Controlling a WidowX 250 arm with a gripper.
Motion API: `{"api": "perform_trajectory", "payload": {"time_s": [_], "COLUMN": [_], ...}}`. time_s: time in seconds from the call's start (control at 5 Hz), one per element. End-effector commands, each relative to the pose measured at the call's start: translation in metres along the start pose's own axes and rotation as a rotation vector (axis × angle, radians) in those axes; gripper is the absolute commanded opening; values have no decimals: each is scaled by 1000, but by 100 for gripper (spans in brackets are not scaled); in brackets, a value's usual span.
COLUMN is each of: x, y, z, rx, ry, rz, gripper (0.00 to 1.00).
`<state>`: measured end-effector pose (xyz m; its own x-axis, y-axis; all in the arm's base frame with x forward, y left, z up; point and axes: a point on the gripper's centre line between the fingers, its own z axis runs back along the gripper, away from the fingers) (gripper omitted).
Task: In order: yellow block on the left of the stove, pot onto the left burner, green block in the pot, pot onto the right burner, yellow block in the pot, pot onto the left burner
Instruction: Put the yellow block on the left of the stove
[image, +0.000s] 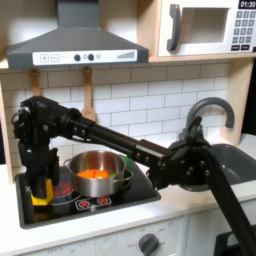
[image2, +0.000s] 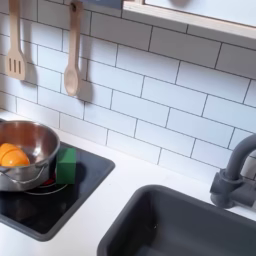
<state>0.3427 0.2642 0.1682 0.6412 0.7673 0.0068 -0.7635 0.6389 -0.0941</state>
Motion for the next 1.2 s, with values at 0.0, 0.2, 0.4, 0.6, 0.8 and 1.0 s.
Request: {"api": "perform_trajectory", "payload": {"time_s": [0.0, 0.2, 0.4, 0.6, 0.8, 1.0], "x": [1, 2, 3, 3, 5, 5], "y": [1, 2, 2, 3, 3, 3], "z": [-9, -10, -8, -7, -7, -7], "rx": [11, 13, 14, 5, 13, 21], "ry": [20, 27, 19, 12, 3, -2], "rz": [2, 3, 2, 15, 17, 16], "gripper": [0, 0, 0, 98, 100, 100]}}
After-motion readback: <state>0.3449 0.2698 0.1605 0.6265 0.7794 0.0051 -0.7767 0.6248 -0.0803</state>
